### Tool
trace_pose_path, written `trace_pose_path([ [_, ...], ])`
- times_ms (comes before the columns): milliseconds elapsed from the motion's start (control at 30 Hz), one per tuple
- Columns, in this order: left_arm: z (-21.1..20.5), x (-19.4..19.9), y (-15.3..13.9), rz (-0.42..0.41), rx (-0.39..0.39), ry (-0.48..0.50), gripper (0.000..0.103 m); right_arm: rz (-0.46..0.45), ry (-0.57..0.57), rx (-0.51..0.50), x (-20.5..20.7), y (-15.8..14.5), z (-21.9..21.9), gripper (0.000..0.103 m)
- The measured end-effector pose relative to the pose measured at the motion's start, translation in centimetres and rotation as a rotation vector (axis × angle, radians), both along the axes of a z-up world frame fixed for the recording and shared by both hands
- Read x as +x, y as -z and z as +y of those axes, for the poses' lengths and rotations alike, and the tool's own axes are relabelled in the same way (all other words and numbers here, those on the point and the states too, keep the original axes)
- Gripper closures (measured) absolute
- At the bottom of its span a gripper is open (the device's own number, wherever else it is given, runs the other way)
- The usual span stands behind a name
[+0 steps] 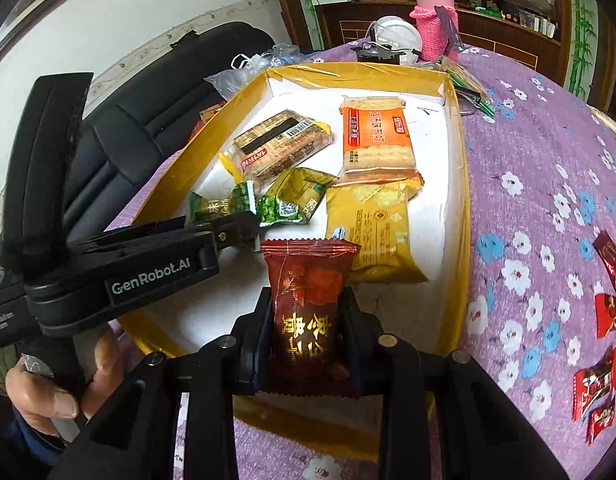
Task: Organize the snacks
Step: 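Lower both snacks into the box lid and open both grippers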
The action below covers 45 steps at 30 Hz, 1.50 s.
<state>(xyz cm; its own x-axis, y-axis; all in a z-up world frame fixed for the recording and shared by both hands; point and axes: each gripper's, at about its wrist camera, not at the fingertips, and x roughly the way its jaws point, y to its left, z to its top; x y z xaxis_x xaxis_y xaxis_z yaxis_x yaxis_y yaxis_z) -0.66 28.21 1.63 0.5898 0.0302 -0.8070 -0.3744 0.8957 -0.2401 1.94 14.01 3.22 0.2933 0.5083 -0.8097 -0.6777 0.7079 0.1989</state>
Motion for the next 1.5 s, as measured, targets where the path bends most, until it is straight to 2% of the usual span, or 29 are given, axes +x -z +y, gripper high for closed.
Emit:
trace_pose_path([
  [433,1.0,2.3,-0.1,0.066,0.015,0.009,0.057,0.040,0.030,-0.006,3.0,-0.2,1.0,0.072],
  [533,1.1,2.5,-0.2,0.064,0.012,0.008,0.057,0.057,0.040,0.001,3.8,-0.2,1.3,0.072],
  [767,1.3,2.3,-0.2,0.036,0.011,-0.003,0.057,0.028,0.047,0.004,3.6,-0.2,1.4,0.072],
  [900,1.2,2.2,-0.5,0.027,0.014,0.002,0.052,0.027,0.047,0.015,3.5,-0.2,1.2,0.071],
  [967,1.0,2.1,-0.6,0.024,0.022,0.003,0.051,0.032,0.044,0.026,3.5,-0.3,1.1,0.066],
  [1033,0.9,2.0,-0.9,0.017,0.033,0.000,0.050,0.028,0.046,0.034,3.4,-0.5,0.9,0.056],
  [1200,0.7,1.4,-1.7,-0.014,0.038,-0.004,0.047,-0.002,0.031,0.063,2.8,-1.7,0.3,0.052],
  [1267,0.7,1.1,-2.1,-0.028,0.039,-0.007,0.047,-0.020,0.031,0.072,2.4,-2.3,-0.1,0.046],
  [1300,0.7,0.9,-2.3,-0.037,0.038,-0.007,0.047,-0.028,0.032,0.076,2.3,-2.6,-0.2,0.039],
  [1400,0.4,0.3,-3.1,-0.065,0.039,0.000,0.045,-0.073,0.038,0.088,1.5,-3.6,-1.3,0.031],
  [1500,-0.1,-0.3,-3.8,-0.094,0.042,0.013,0.042,-0.135,0.042,0.055,0.7,-4.6,-2.5,0.024],
])
